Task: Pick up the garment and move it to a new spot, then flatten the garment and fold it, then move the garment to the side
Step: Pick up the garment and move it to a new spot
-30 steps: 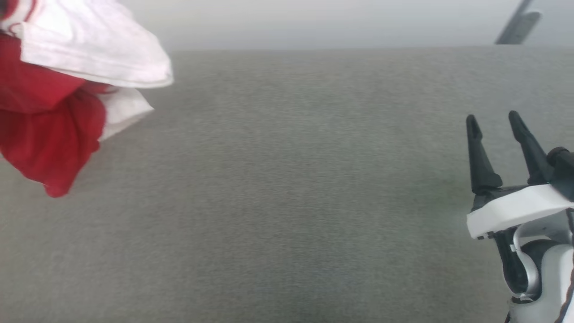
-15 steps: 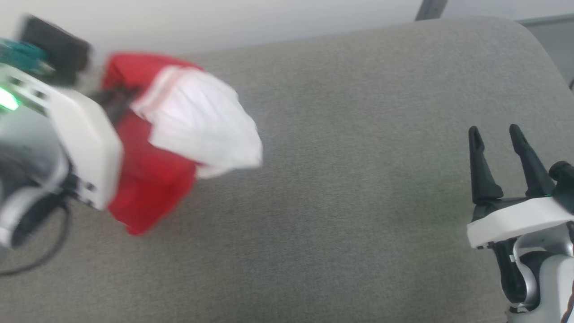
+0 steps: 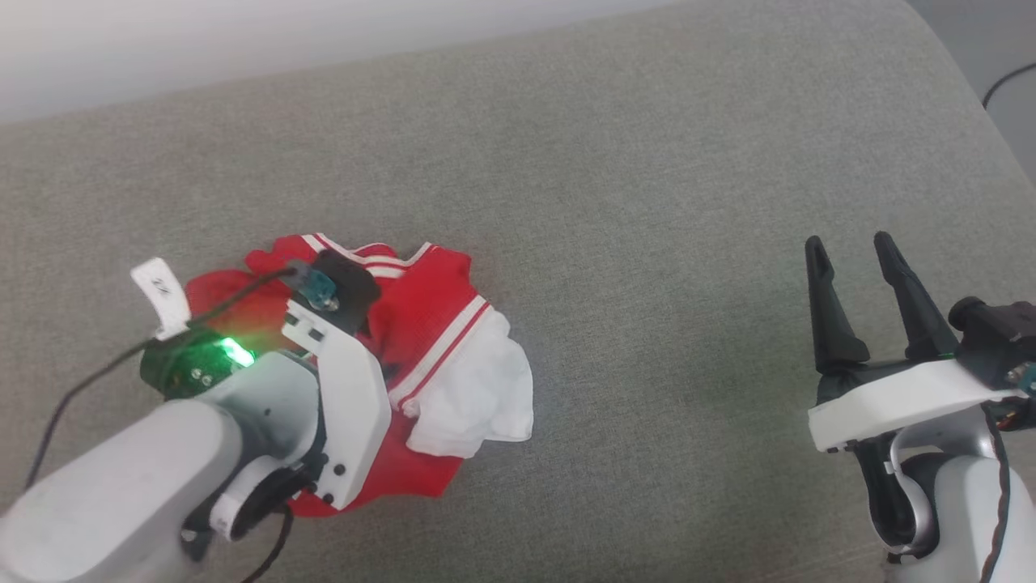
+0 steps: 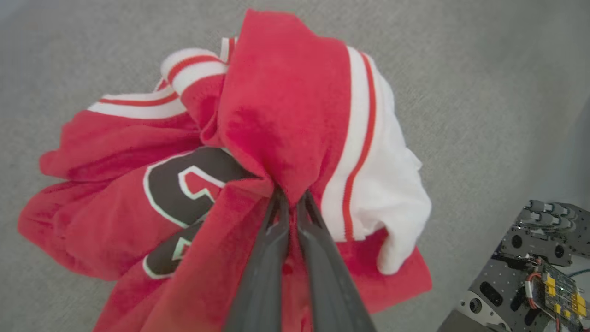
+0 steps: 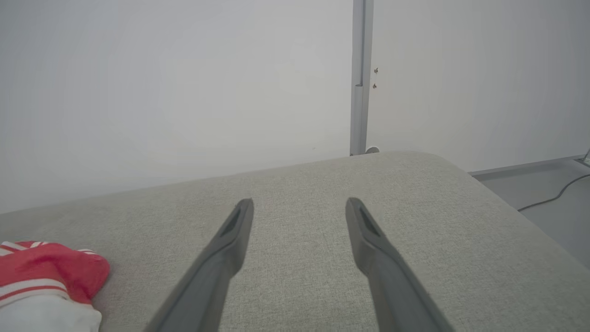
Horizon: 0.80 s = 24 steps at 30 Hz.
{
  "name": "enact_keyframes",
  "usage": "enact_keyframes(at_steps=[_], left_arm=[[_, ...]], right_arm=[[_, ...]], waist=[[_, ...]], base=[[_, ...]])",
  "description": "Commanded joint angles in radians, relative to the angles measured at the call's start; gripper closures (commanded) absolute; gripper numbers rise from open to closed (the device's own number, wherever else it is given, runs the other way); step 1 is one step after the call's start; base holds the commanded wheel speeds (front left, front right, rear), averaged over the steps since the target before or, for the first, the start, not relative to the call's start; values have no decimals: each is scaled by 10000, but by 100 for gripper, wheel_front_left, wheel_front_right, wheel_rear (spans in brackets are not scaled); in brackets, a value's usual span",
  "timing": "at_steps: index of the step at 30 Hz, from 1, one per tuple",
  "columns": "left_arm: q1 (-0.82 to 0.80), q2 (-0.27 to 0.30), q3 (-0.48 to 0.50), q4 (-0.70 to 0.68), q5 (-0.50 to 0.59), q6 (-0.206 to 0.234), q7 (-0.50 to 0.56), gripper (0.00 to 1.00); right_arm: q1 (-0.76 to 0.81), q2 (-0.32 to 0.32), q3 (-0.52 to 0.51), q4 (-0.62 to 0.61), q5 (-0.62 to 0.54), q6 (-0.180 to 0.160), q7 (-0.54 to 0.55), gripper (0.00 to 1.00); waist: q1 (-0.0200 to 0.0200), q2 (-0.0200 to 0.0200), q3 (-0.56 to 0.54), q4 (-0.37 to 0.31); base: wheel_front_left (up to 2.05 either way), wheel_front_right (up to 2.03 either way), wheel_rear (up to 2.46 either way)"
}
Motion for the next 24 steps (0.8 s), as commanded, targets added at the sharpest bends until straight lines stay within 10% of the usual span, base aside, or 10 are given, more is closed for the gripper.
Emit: enact_keyframes(at_steps=[1,12,14,15,24], left_arm=[[127,-66,-69,230,208,-101,16,100],[173,-1051,-746,2393,319,-837,-468,100],[66,-1184,-684,2518,265,-948,-639,18],[37,-1246,-617,2525,189,-998,-715,0],[86,-955,99,1974,1,-1235,-1911,0]], right_arm=[[-161,28,63,36,54,1,-96,0],[-368,25,210,387,5,1,-258,0],[-354,26,180,422,-34,1,-232,0],[-335,26,167,435,-78,1,-207,0],[-63,26,-4,352,-226,1,-6,0]], waist=[[0,-1,76,-42],[0,-1,167,87],[0,-1,48,210],[0,-1,-27,284],[0,-1,-835,1005]], base=[[0,0,0],[0,0,0],[0,0,0],[0,0,0],[0,0,0]])
